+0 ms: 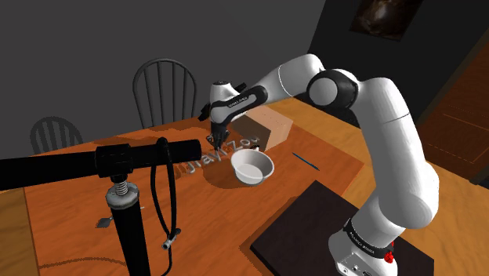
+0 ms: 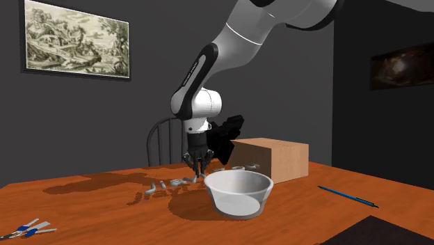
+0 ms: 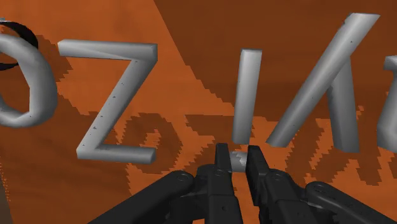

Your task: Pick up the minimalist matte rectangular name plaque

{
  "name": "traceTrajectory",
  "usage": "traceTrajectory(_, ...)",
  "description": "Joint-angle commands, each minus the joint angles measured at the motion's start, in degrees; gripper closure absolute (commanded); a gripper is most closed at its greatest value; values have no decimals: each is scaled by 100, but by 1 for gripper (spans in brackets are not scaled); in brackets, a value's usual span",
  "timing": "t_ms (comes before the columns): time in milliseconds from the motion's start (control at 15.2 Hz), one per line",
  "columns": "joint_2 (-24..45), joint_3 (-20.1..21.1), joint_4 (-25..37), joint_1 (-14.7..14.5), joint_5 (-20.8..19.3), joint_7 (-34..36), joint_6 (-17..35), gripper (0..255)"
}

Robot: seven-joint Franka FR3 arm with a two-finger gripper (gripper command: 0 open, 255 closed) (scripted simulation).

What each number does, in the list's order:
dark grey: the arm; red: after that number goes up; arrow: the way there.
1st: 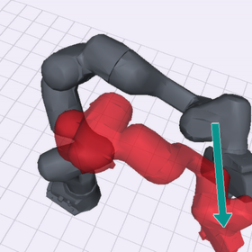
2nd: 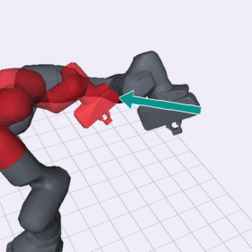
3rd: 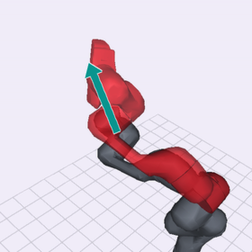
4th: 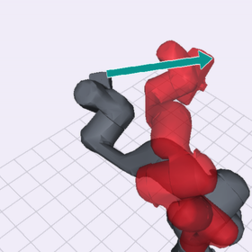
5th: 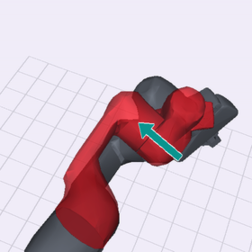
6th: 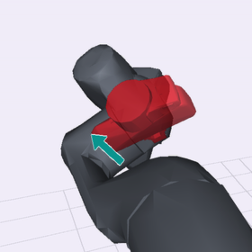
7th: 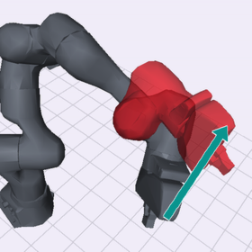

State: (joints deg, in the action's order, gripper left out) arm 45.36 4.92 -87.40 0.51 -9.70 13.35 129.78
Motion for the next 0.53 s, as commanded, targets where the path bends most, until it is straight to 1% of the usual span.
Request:
traceTrajectory(0,-115,10,-24,11,12,-16,-91,255)
traceTrajectory(330,-367,35,-41,25,43,-47,-325,255)
traceTrajectory(462,-375,36,-41,25,44,-48,-333,255)
